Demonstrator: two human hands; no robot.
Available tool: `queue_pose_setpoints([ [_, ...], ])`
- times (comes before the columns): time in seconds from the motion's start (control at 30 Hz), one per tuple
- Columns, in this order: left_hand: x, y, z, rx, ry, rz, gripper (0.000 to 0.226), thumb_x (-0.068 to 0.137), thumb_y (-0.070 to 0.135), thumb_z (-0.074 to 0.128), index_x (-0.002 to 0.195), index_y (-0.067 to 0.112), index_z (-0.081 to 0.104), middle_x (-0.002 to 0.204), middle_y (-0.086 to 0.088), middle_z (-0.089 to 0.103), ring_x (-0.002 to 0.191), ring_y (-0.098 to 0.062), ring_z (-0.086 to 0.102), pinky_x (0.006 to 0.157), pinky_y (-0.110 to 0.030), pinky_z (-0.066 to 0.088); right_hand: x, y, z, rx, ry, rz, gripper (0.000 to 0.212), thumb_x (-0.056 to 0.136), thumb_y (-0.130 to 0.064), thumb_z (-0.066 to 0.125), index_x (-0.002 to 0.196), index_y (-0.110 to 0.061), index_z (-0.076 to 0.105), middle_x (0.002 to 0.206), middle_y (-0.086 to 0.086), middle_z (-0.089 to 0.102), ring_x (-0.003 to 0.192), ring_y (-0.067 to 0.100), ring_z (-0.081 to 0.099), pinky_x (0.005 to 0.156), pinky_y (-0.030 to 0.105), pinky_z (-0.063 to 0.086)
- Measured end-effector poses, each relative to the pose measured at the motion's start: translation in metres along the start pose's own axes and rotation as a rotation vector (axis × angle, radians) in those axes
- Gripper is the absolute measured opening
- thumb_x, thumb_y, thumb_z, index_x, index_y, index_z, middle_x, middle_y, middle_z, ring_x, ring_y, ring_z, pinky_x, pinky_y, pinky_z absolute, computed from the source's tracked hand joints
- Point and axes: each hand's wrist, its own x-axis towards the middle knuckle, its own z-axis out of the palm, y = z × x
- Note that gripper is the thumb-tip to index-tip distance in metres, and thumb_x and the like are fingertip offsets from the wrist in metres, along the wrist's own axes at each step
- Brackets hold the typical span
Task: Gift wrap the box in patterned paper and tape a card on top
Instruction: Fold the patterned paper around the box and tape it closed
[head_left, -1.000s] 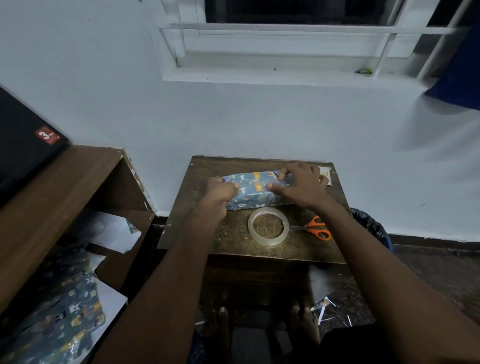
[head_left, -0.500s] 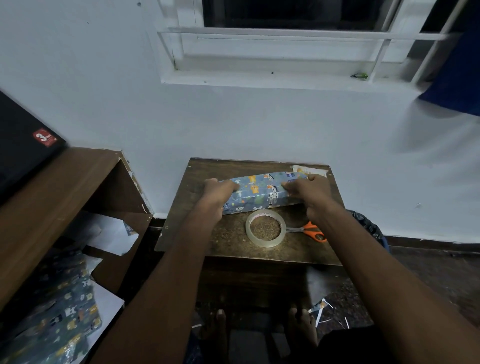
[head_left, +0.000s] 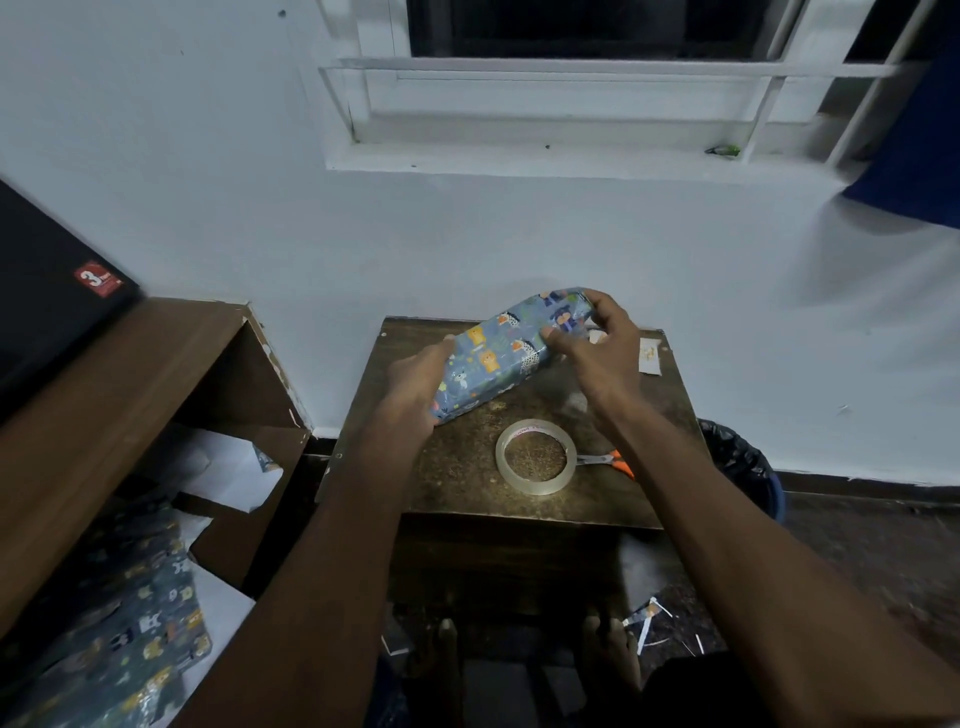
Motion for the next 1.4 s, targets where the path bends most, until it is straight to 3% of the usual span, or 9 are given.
queue_pose_setpoints([
  [0.2, 0.009, -0.001, -0.009, -0.068, -0.088, -0.071, 0.06, 0.08, 0.056, 0.082, 0.123, 0.015, 0.073, 0.107, -0.011, 0.081, 0.092, -0.031, 0.08, 0.085, -0.047, 0.065, -0.002, -0.005, 0.023, 0.001, 0.006, -0.076, 0.063, 0.077, -0.01, 0.09, 0.13, -0.027, 0.06, 0.145, 0.008, 0.042, 0.128, 0.018, 0.054, 0.108, 0.042, 0.052],
  [0.33, 0.015, -0.001, -0.013, -0.1, -0.132, -0.112, 0.07, 0.071, 0.054, 0.081, 0.127, 0.011, 0.072, 0.115, -0.014, 0.079, 0.104, -0.036, 0.077, 0.104, -0.054, 0.056, -0.009, -0.01, 0.043, 0.092, 0.006, 0.003, 0.108, 0.07, -0.004, 0.094, 0.154, -0.042, 0.036, 0.159, 0.003, 0.022, 0.13, 0.008, 0.048, 0.092, 0.011, 0.053],
  [0.4, 0.014, 0.0, -0.015, -0.122, -0.147, -0.122, 0.066, 0.076, 0.045, 0.081, 0.129, 0.008, 0.071, 0.117, -0.016, 0.078, 0.106, -0.036, 0.076, 0.103, -0.053, 0.057, -0.014, -0.01, 0.056, 0.24, 0.016, 0.148, 0.129, 0.067, -0.003, 0.095, 0.161, -0.04, 0.016, 0.156, 0.004, 0.029, 0.129, 0.02, 0.056, 0.096, 0.034, 0.061],
  [0.5, 0.001, 0.003, -0.014, -0.014, -0.126, -0.088, 0.052, 0.082, 0.04, 0.082, 0.124, 0.012, 0.07, 0.111, -0.01, 0.079, 0.093, -0.027, 0.078, 0.076, -0.04, 0.064, -0.026, -0.007, 0.07, 0.371, -0.085, 0.288, 0.089, 0.078, -0.003, 0.089, 0.146, -0.017, 0.032, 0.133, 0.01, 0.063, 0.111, 0.027, 0.072, 0.094, 0.056, 0.061],
  [0.8, -0.018, 0.012, -0.03, 0.612, -0.082, 0.041, 0.066, 0.098, 0.072, 0.051, 0.101, 0.009, 0.07, 0.066, -0.007, 0.076, 0.043, -0.014, 0.065, 0.041, -0.017, 0.036, -0.025, 0.006, 0.068, 0.17, -0.21, 0.285, 0.031, 0.092, -0.019, 0.07, 0.123, -0.018, 0.071, 0.11, 0.002, 0.079, 0.096, 0.022, 0.078, 0.088, 0.044, 0.064],
  [0.93, -0.012, 0.012, -0.034, 0.895, 0.054, 0.188, 0.082, 0.093, 0.085, 0.037, 0.082, 0.011, 0.07, 0.073, -0.002, 0.072, 0.071, -0.021, 0.069, 0.07, -0.029, 0.049, -0.027, 0.006, 0.063, 0.191, -0.232, 0.327, 0.024, 0.096, -0.018, 0.068, 0.118, -0.014, 0.076, 0.104, 0.004, 0.081, 0.092, 0.022, 0.079, 0.079, 0.036, 0.063],
  [1.03, -0.003, 0.009, -0.036, 0.992, 0.104, 0.195, 0.092, 0.091, 0.088, 0.029, 0.117, 0.012, 0.073, 0.121, -0.011, 0.072, 0.116, -0.033, 0.066, 0.098, -0.038, 0.049, -0.026, 0.005, 0.057, 0.172, -0.233, 0.335, 0.02, 0.095, -0.02, 0.068, 0.112, -0.014, 0.078, 0.099, 0.002, 0.081, 0.088, 0.019, 0.079, 0.069, 0.029, 0.06],
  [1.2, -0.002, 0.011, -0.032, 0.954, 0.078, 0.284, 0.065, 0.103, 0.068, 0.039, 0.081, 0.015, 0.071, 0.055, 0.002, 0.069, 0.066, -0.016, 0.07, 0.074, -0.031, 0.049, -0.02, 0.002, 0.048, 0.258, -0.234, 0.377, 0.017, 0.097, -0.024, 0.069, 0.098, -0.011, 0.079, 0.091, 0.002, 0.081, 0.08, 0.015, 0.076, 0.068, 0.028, 0.059],
  [1.4, -0.004, 0.001, -0.016, 0.64, -0.184, 0.562, 0.024, 0.111, 0.037, 0.049, 0.132, 0.024, 0.052, 0.126, 0.001, 0.062, 0.118, -0.018, 0.061, 0.104, -0.043, 0.051, -0.009, 0.002, 0.035, 0.353, -0.231, 0.442, 0.037, 0.087, -0.033, 0.078, 0.109, -0.004, 0.078, 0.108, 0.017, 0.079, 0.11, 0.041, 0.073, 0.103, 0.061, 0.054],
])
